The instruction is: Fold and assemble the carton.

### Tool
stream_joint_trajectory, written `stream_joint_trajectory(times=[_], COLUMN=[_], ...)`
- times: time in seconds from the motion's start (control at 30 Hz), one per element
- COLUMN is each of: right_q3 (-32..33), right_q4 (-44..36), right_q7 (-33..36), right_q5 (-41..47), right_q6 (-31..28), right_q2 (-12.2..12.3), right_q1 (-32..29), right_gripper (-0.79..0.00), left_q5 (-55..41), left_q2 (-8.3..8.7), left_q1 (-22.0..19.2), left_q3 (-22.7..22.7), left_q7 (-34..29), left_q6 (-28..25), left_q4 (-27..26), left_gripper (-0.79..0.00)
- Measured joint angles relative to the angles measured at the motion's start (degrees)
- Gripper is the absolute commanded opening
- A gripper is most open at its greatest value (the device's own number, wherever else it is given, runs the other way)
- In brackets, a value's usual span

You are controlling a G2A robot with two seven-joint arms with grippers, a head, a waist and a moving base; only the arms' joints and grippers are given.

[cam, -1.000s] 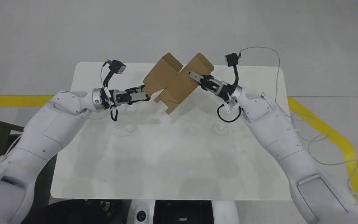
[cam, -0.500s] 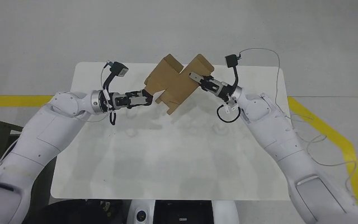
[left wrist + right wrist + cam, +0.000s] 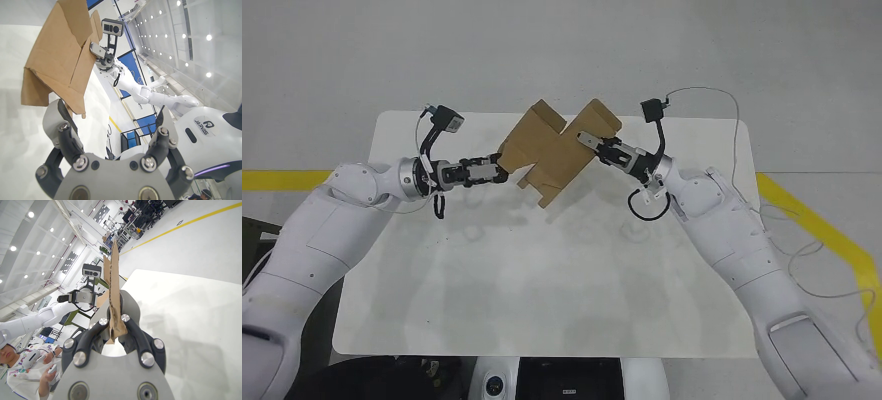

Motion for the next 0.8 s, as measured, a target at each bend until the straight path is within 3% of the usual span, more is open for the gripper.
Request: stream_joint_trajectory(times=[0.47, 0.5, 0.57, 0.6, 0.8], right_q3=[0.22, 0.27, 0.39, 0.45, 0.83], right_q4=[-0.17, -0.14, -0.04, -0.01, 0.08], right_q7=[0.97, 1.03, 1.16, 1.21, 1.47], right_q5=[0.05, 0.02, -0.05, -0.08, -0.33], right_q6=[-0.28, -0.35, -0.51, -0.54, -0.67], right_q2=[-0.92, -0.96, -1.05, -1.08, -1.31], right_q1=[0.06, 0.06, 0.06, 0.06, 0.01], right_gripper=[-0.785, -0.785, -0.785, -0.785, -0.785], left_q5=[0.90, 0.86, 0.86, 0.86, 1.07], left_q2=[-2.21, -2.34, -2.61, -2.74, -3.59], left_q1=[-0.17, -0.18, -0.19, -0.19, -0.39], left_q3=[-0.63, -0.73, -0.94, -1.03, -1.61], left_q7=[-0.94, -1.01, -1.22, -1.33, -1.96], left_q6=[0.95, 1.02, 1.23, 1.34, 2.05], left_q4=[4.65, 4.90, 5.55, 5.85, 7.82], left_gripper=[0.000, -0.055, -0.305, -0.376, -0.505])
